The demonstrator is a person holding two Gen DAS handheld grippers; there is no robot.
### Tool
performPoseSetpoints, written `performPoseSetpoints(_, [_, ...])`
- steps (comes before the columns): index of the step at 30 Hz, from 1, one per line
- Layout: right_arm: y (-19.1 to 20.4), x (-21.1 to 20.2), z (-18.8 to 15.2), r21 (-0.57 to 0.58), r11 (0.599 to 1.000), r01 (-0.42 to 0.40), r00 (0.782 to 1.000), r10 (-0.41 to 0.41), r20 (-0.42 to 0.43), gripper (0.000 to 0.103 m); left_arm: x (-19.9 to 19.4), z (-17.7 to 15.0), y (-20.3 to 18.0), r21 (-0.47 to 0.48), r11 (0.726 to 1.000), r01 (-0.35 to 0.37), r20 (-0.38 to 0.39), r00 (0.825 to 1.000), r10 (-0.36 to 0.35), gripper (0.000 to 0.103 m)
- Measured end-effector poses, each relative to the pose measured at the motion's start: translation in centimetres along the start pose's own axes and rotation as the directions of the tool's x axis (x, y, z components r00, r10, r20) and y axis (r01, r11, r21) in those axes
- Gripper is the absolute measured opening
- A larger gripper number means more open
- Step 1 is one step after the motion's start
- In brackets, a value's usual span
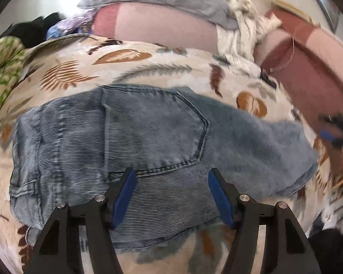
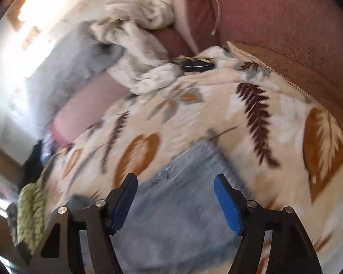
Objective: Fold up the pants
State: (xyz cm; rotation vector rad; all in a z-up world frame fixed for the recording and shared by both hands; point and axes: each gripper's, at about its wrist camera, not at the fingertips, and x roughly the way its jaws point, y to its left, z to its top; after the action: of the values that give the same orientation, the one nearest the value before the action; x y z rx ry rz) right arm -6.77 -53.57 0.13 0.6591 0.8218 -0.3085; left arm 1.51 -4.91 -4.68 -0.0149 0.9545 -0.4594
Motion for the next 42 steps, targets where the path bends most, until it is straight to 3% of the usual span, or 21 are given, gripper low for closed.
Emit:
performPoseSetpoints(6, [-0.2,6.3,1.2,-0.089,0.990,0.105,0.990,-0.112,-0.081,0.070,1.2,-0.8,-1.3,0.131,0.990,-0.048,-0.043,0.998,0.054,0.067])
performPoseSetpoints(7, [0.0,7.5,1.0,-0.122,0.984,0.127,0.985,-0.140,-0.103,0.060,1.2,-0.8,-1.3,0.145,0.988,-0.048,-0.048,0.997,0.056,0.067])
performPoseSetpoints(8, [0.2,8.4,0.7,-0.152,0.974,0.165,0.976,-0.184,-0.119,0.039,1.2,-0.9,-1.3,0.154,0.987,-0.045,-0.051,0.997,0.054,0.066])
performPoseSetpoints(9, [0.3,9.2,0.4,-0.177,0.965,0.194,0.966,-0.220,-0.137,0.027,1.2,-0.9,-1.4,0.163,0.986,-0.042,-0.055,0.997,0.052,0.067])
performPoseSetpoints(10, [0.2,9.6,0.2,-0.180,0.964,0.196,0.963,-0.224,-0.151,0.020,1.2,-1.0,-1.4,0.171,0.984,-0.040,-0.063,0.997,0.051,0.066])
performPoseSetpoints(12, [0.3,8.9,0.0,-0.174,0.961,0.213,0.963,-0.237,-0.129,0.017,1.3,-1.2,-1.2,0.177,0.984,-0.031,-0.082,0.996,0.046,0.066])
performPoseSetpoints(15, [1.4,6.3,0.4,-0.198,0.938,0.284,0.958,-0.286,0.017,0.017,1.0,-1.4,-1.2,0.186,0.983,-0.007,-0.104,0.994,0.026,0.066])
performPoseSetpoints(17, [1.8,5.2,0.3,-0.198,0.938,0.285,0.958,-0.274,0.084,0.017,0.8,-1.7,-1.0,0.190,0.982,0.003,-0.113,0.993,0.019,0.066])
performPoseSetpoints(22, [-0.5,8.9,-0.4,-0.158,0.959,0.234,0.970,-0.241,-0.021,0.024,0.2,-2.3,-0.8,0.201,0.979,0.018,-0.124,0.992,0.007,0.066])
performPoseSetpoints(24, [-0.6,7.6,-0.1,-0.137,0.966,0.219,0.975,-0.222,-0.007,0.031,0.0,-2.4,-0.6,0.188,0.982,0.026,-0.120,0.993,-0.003,0.066])
performPoseSetpoints(26, [-0.4,4.9,-0.4,-0.118,0.974,0.195,0.981,-0.193,0.034,0.052,-0.2,-2.1,-0.3,0.160,0.986,0.041,-0.117,0.993,-0.022,0.066])
performPoseSetpoints(31, [1.1,1.0,-3.6,-0.168,0.984,0.055,0.998,-0.058,-0.010,0.054,-1.6,-0.8,1.5,0.010,0.995,0.100,-0.044,0.994,-0.099,0.066])
performPoseSetpoints(33, [2.6,1.7,-5.0,-0.241,0.968,0.069,0.996,-0.082,-0.042,0.054,-2.1,-0.3,1.8,-0.020,0.997,0.077,0.004,0.997,-0.077,0.066])
performPoseSetpoints(35, [4.8,3.5,-6.3,-0.362,0.925,0.114,0.986,-0.150,-0.074,0.052,-2.1,0.0,1.9,-0.033,0.998,0.054,0.023,0.998,-0.053,0.066])
performPoseSetpoints(37, [5.1,4.4,-6.9,-0.395,0.898,0.194,0.968,-0.240,-0.072,0.051,-1.9,0.0,1.9,-0.039,0.999,0.034,0.014,0.999,-0.033,0.066])
performPoseSetpoints(38, [4.6,4.0,-6.6,-0.361,0.912,0.194,0.968,-0.237,-0.079,0.051,-1.6,-0.1,1.9,-0.045,0.999,0.023,0.004,1.000,-0.023,0.066])
performPoseSetpoints(40, [2.5,2.1,-5.5,-0.204,0.975,0.088,0.989,-0.110,-0.099,0.051,-1.2,-0.4,2.0,-0.044,0.999,0.016,-0.005,1.000,-0.016,0.066])
performPoseSetpoints(42, [0.2,0.1,-5.4,-0.072,0.997,0.033,0.996,-0.038,-0.079,0.051,-1.2,-0.7,1.7,0.002,1.000,-0.008,-0.005,1.000,0.008,0.066])
